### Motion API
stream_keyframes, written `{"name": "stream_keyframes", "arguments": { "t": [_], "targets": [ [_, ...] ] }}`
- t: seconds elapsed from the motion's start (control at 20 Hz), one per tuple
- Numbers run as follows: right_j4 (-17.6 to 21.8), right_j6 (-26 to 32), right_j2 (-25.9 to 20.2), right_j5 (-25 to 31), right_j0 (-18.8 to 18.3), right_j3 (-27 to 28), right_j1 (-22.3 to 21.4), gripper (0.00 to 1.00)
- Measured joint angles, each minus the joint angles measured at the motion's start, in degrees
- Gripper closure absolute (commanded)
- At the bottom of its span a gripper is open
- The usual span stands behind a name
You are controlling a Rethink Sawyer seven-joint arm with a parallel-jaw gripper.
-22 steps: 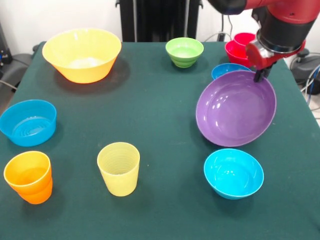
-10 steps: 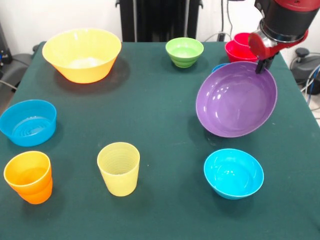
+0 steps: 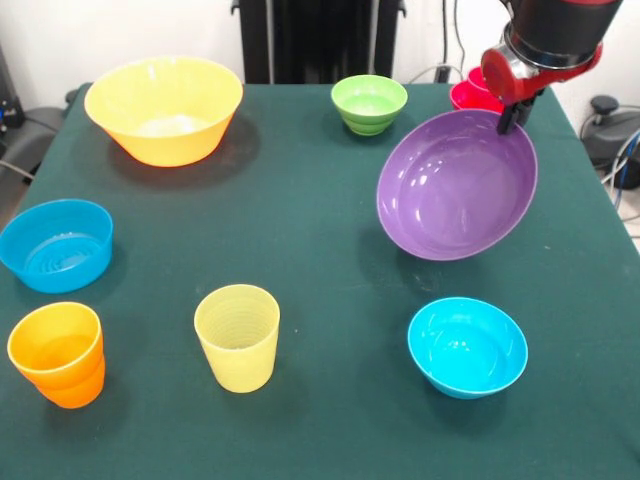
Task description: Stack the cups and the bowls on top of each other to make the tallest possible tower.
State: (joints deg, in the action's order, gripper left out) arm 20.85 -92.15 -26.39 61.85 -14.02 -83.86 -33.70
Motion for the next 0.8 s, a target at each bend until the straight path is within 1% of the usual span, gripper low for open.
{"name": "stream_keyframes", "arguments": {
  "t": [0.8],
  "targets": [
    [-0.1,0.0,0.0,0.0,0.0,-1.3,-0.4,1.0]
  ]
}}
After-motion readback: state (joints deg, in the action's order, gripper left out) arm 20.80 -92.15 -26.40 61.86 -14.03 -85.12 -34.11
